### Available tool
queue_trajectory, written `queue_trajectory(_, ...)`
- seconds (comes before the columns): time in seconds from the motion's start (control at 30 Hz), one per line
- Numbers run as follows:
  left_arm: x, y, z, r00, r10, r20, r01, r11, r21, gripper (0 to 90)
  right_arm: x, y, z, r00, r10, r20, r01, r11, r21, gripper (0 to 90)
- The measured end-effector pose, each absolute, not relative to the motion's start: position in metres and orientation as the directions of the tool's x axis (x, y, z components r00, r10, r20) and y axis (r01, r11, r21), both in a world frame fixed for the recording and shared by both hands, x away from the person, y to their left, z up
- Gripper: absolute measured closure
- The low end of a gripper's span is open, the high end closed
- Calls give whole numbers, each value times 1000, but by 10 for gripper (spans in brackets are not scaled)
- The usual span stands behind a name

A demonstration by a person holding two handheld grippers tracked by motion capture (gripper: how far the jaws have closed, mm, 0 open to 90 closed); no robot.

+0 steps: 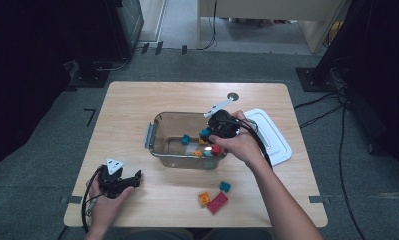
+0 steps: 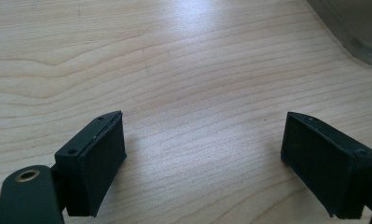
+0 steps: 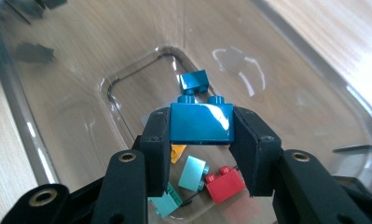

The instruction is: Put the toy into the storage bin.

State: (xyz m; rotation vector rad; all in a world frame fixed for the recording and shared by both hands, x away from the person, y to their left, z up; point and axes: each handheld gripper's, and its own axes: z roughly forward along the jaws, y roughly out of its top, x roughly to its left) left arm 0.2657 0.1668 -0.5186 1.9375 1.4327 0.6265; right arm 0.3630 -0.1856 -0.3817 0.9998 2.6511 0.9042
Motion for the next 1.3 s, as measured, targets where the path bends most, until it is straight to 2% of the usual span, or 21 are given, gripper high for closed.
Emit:
queue_trajectory(0.2, 266, 167, -519, 293, 956, 4, 652, -203, 731, 132, 363, -184, -387, -754, 653, 68, 561, 588, 583, 537)
queue_trajectory(0.47, 266, 167, -519, 292, 956, 3, 651, -201, 732, 132, 359, -196, -382, -748, 657, 89, 553, 544, 632, 485)
queue_trajectory(0.77, 266, 167, -519, 292, 956, 3, 651, -201, 732, 132, 346, -216, -371, -755, 650, 86, 506, 493, 708, 351)
queue_trajectory(1.13, 266, 167, -519, 292, 956, 3, 651, -201, 732, 132, 321, -252, -367, -718, 692, 72, 483, 421, 767, 155)
queue_trajectory(1.3, 266, 167, -519, 293, 956, 3, 651, -201, 731, 132, 308, -269, -369, -704, 706, 74, 479, 396, 783, 147)
